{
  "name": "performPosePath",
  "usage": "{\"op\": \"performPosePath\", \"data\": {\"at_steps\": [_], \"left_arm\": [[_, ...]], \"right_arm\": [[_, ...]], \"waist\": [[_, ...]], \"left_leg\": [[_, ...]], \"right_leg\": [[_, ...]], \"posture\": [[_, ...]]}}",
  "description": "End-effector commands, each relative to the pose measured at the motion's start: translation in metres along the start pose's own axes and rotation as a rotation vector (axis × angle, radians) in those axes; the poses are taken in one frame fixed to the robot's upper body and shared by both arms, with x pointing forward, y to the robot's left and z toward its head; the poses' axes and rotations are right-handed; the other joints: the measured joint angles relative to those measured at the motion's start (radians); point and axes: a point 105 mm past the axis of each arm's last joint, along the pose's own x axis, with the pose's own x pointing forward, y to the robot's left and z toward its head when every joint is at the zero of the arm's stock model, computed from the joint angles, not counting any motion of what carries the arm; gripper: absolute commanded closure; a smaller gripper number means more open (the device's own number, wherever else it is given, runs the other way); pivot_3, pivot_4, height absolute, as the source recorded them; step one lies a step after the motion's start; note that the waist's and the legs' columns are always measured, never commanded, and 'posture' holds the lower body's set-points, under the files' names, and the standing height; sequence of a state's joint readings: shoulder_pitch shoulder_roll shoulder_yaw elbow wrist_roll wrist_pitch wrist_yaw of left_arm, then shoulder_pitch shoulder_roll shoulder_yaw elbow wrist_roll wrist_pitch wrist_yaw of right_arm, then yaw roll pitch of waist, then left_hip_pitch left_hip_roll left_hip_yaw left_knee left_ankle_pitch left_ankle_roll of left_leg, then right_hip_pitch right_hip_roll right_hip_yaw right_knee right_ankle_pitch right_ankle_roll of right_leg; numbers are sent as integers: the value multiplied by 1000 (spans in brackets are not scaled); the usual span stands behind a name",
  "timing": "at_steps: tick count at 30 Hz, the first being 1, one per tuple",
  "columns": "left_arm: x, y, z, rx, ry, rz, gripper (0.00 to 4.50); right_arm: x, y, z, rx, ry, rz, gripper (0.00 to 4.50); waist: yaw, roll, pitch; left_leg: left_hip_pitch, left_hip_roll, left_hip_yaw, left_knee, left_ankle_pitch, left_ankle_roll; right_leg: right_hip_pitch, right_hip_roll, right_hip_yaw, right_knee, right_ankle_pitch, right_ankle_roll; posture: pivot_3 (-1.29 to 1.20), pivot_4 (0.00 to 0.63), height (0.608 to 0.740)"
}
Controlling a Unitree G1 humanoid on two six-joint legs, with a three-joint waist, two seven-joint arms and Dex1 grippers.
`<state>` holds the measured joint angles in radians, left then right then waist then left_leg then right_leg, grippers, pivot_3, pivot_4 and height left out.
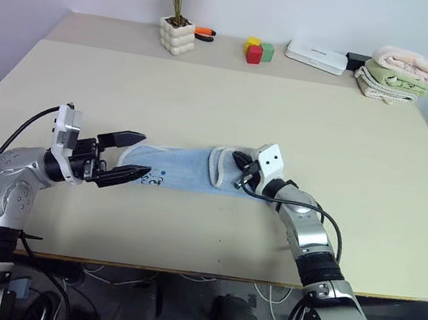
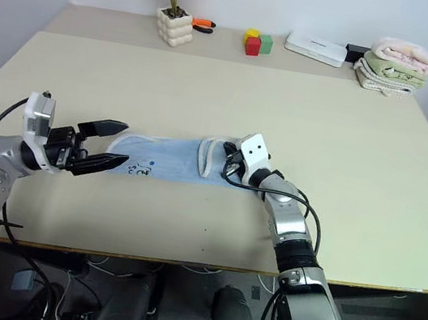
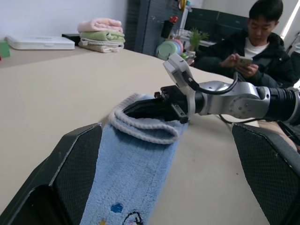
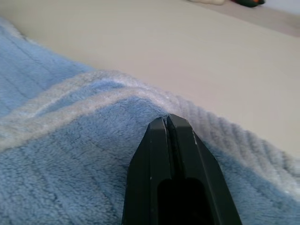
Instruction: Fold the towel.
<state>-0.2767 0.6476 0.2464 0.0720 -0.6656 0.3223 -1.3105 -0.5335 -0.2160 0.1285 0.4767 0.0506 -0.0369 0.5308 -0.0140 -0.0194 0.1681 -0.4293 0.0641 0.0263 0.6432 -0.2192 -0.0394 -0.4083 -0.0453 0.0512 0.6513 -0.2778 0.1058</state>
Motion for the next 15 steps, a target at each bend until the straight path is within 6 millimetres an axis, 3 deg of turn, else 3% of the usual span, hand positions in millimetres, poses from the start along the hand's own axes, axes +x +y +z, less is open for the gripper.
{"op": "performPosePath", "data": {"at_steps": [1, 8, 15], "left_arm": [[0, 0, 7, 35, -16, 3, 0], [-1, 2, 7, 37, -14, 20, 0], [-2, 2, 7, 32, -18, 25, 0]], "right_arm": [[-5, 5, -12, -4, 31, -5, 4451], [-10, 31, -14, -141, 43, 97, 4451], [-5, 17, 35, -161, -74, 40, 4451]], "waist": [[0, 0, 0], [-3, -1, 0], [-4, 0, 0]], "left_leg": [[1, 0, 0, 0, 0, 0], [2, 0, 0, -1, 0, 0], [3, 0, 0, -2, 0, 0]], "right_leg": [[1, 0, 0, 0, 0, 0], [2, 0, 0, -1, 0, 0], [1, 0, 0, 0, 0, 0]], "posture": [[0, 150, 740], [0, 150, 740], [0, 150, 740]]}}
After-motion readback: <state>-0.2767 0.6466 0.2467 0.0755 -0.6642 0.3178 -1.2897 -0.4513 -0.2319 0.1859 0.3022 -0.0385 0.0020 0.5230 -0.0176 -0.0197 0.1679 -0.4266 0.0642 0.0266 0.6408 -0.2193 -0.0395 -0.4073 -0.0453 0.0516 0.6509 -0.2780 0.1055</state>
